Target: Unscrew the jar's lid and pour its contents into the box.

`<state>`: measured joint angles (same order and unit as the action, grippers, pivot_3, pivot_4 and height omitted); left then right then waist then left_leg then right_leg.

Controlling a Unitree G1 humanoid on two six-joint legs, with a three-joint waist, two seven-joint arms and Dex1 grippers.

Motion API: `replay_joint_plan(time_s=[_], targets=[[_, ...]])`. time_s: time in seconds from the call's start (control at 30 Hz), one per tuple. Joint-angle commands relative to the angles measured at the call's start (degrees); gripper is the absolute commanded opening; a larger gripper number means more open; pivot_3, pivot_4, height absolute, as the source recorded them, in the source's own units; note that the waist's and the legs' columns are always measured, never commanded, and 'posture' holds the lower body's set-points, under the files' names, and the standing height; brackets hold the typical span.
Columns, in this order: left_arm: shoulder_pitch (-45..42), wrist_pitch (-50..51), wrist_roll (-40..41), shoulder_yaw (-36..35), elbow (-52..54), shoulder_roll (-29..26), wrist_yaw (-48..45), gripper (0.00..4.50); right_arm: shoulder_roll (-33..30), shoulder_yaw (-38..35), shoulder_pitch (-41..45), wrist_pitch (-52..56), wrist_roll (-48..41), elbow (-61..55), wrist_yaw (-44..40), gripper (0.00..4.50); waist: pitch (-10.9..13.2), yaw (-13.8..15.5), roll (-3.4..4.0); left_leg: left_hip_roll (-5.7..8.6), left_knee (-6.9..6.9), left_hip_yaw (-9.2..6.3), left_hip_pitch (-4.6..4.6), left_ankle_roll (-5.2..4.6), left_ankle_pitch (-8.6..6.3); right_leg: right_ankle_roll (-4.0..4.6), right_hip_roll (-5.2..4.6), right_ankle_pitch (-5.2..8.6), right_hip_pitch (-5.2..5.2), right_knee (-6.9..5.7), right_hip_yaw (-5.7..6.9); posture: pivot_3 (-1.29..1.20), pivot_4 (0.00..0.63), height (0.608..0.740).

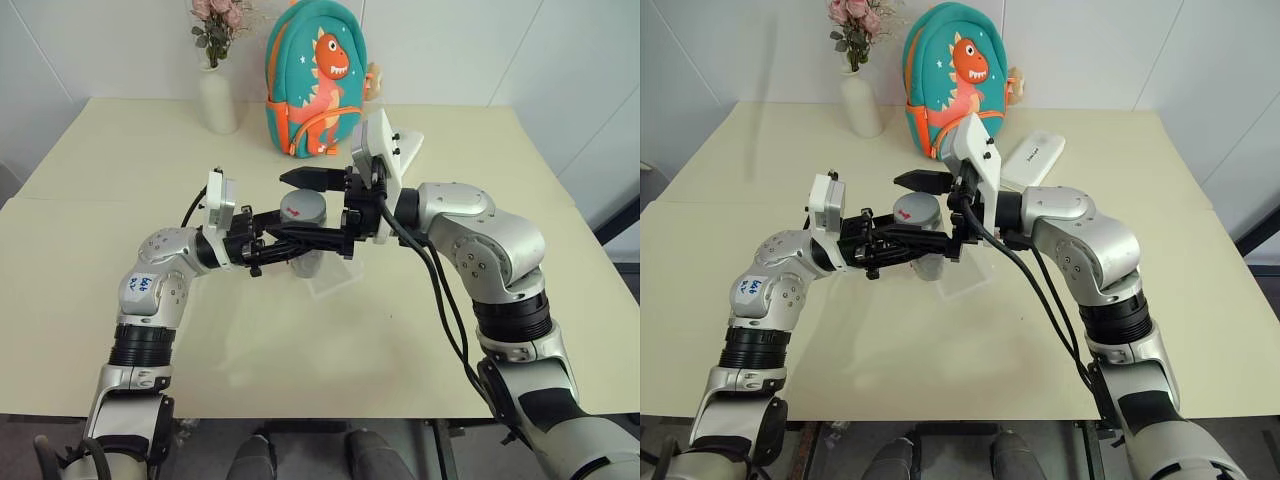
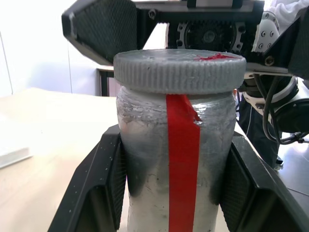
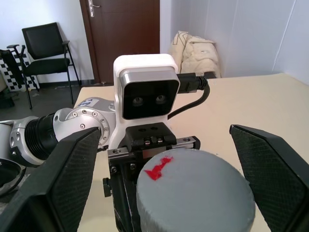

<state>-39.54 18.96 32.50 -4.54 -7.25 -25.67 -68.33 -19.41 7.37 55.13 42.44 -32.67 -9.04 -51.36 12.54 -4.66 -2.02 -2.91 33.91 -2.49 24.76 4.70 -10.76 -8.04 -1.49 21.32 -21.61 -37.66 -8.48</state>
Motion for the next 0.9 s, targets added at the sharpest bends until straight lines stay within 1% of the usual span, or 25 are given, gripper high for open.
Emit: replay_joint_plan(time_s=[0.03,0.3,0.67,0.9], targets=[[-0.2,-0.4,1.3,-0.7,1.6,-0.5,-0.7,2.18,0.2,0.4,0.9,-1.4,0.2,-1.6,-0.2,4.47,0.0,0.0,0.00,0.00,0.00,0.00,0.00,0.00,0.00,0.00,0.00,0.00,0.00,0.00,0.00,0.00,0.150,0.740],[-1.0,-2.4,1.3,-0.5,1.5,0.1,-2.5,2.18,0.5,1.1,1.3,-2.7,0.8,0.7,-0.9,4.47,0.0,-0.1,0.00,0.00,0.00,-0.01,0.00,0.00,0.00,0.00,0.00,0.00,0.00,0.00,0.00,0.00,0.150,0.740],[-1.0,-2.8,1.8,-0.9,0.9,-1.5,-6.8,2.18,0.8,0.5,2.3,-5.0,2.5,4.7,-1.2,4.47,0.0,-0.1,0.00,0.00,0.00,-0.02,0.00,0.00,0.00,0.00,0.00,0.00,0.00,0.00,0.01,0.00,0.150,0.740],[-0.6,-5.1,1.8,-1.6,0.2,-2.3,-8.1,2.18,-1.3,-0.3,1.2,-4.6,2.5,3.7,-2.4,4.47,0.0,-0.1,0.00,0.00,0.00,-0.02,0.01,0.00,0.00,0.00,0.00,0.00,0.00,0.01,0.02,0.00,0.150,0.740]])
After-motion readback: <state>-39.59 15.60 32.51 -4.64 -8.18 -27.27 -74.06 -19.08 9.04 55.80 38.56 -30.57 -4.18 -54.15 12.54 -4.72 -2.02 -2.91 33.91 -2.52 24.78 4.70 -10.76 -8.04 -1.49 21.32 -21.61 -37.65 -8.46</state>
